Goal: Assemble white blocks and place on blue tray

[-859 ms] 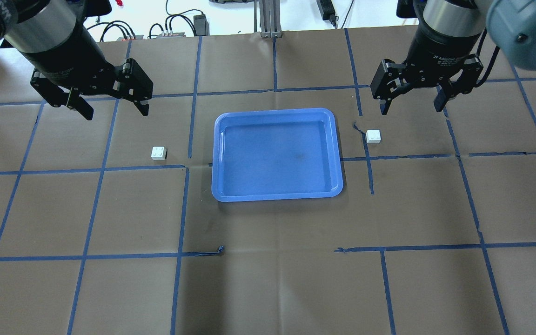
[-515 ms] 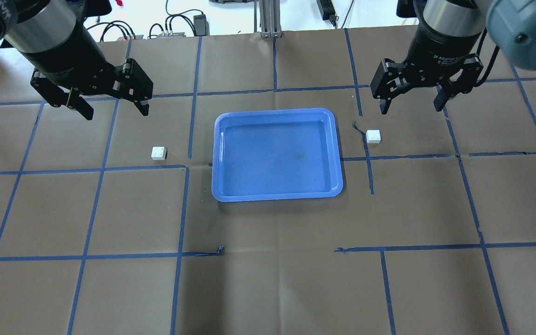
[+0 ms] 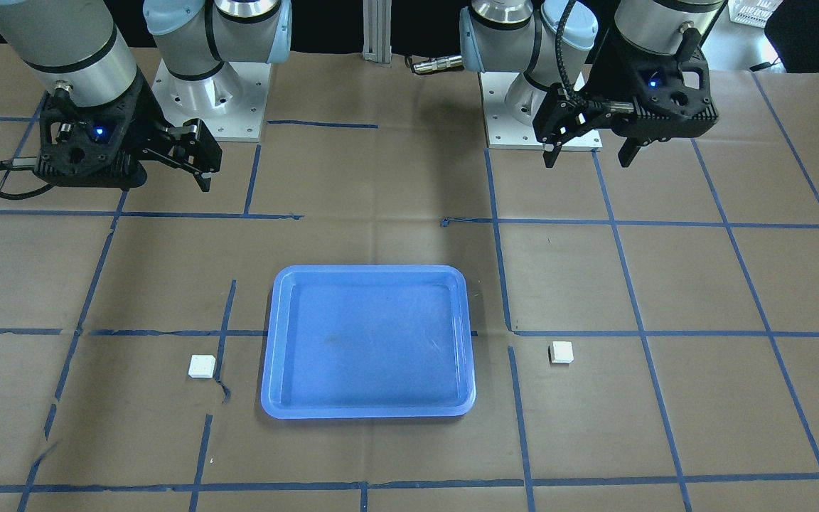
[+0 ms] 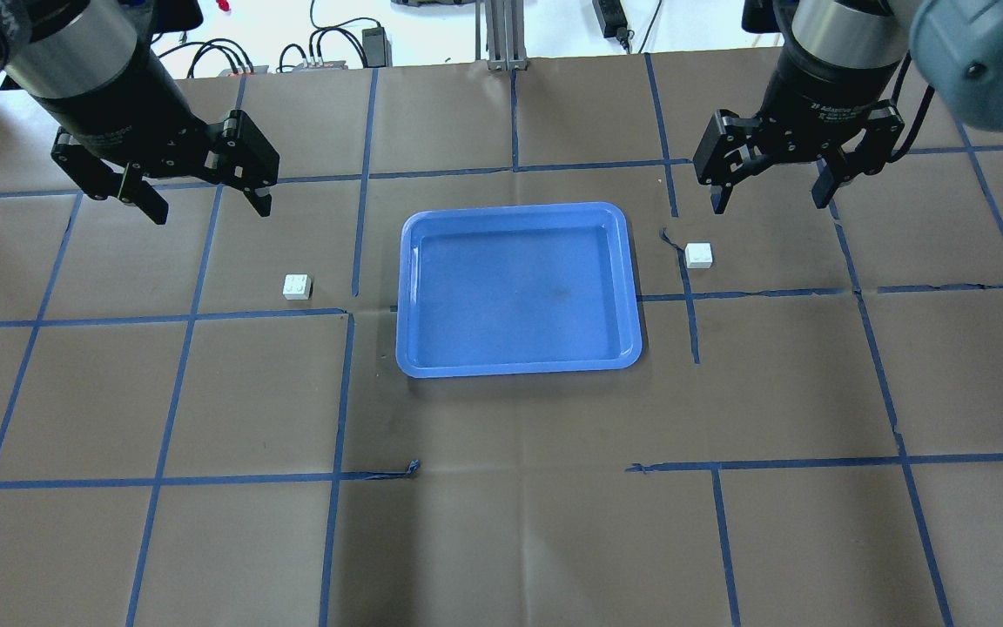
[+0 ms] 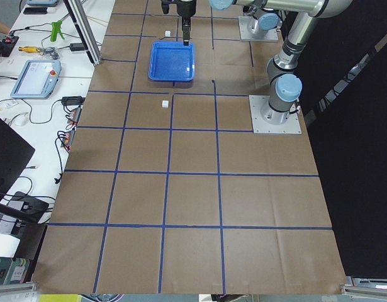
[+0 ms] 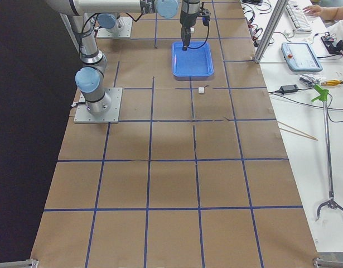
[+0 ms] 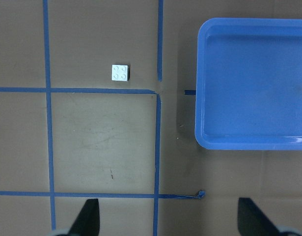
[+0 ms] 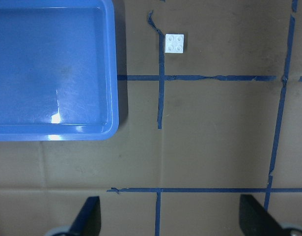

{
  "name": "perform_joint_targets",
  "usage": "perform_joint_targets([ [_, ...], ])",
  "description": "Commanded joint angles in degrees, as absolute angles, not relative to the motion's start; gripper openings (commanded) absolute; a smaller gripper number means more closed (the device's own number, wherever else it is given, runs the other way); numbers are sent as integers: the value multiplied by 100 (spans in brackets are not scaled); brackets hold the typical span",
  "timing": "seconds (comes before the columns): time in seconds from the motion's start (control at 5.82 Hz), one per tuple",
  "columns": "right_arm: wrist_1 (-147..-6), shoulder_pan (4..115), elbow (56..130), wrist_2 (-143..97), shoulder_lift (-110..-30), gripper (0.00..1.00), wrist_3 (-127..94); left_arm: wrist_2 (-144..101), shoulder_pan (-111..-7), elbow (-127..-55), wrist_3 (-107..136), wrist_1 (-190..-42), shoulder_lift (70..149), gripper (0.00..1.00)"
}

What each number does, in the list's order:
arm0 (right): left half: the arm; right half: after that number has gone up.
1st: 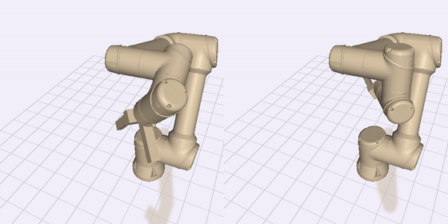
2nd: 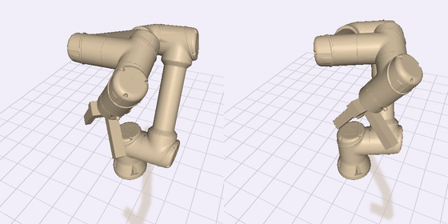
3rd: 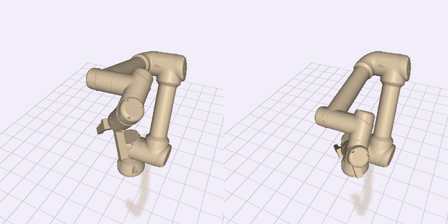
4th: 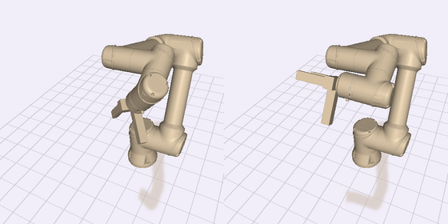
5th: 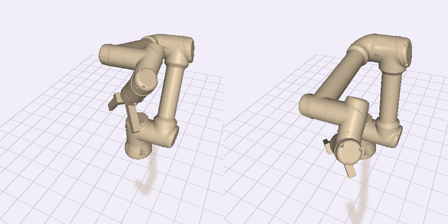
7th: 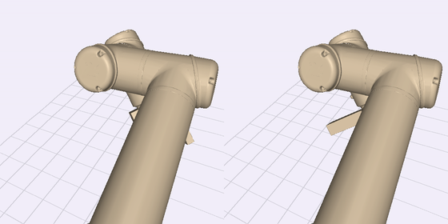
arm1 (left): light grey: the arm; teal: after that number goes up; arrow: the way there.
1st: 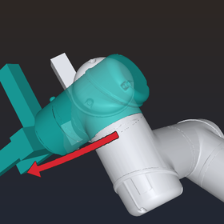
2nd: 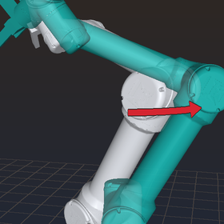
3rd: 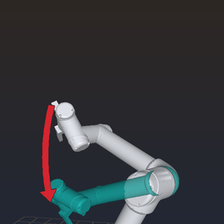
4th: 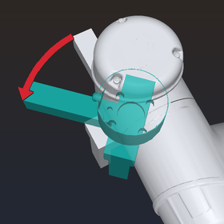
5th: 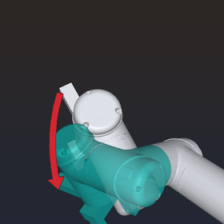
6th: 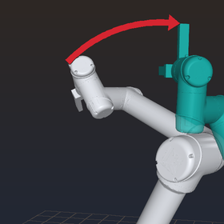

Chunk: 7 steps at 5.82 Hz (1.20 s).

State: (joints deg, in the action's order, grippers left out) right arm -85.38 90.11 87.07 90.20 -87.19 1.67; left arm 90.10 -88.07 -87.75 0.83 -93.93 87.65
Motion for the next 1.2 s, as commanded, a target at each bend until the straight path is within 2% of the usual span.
perform_joint_targets([
  [0.0, -8569, 8965, 8692, 9018, -8727, 100, 1371, 9026, -8562, -9059, 149, -9457, 8902, 100],
  [0.34, -8604, 8982, 8718, 9114, -8815, 100, 3626, 9009, -8306, -9507, 97, -9100, 9428, 99],
  [0.52, -8735, 8956, 8736, 9097, -8737, 100, 5205, 9017, -8219, -9988, 88, -8505, 9465, 99],
  [0.86, -9386, 8939, 8754, 9114, -8588, 100, 8253, 9035, -8174, -11348, 62, -6191, 9536, 99],
  [1.03, -9813, 8782, 8745, 9106, -8439, 99, 9680, 9096, -8165, -11764, -34, -5161, 9710, 99],
])
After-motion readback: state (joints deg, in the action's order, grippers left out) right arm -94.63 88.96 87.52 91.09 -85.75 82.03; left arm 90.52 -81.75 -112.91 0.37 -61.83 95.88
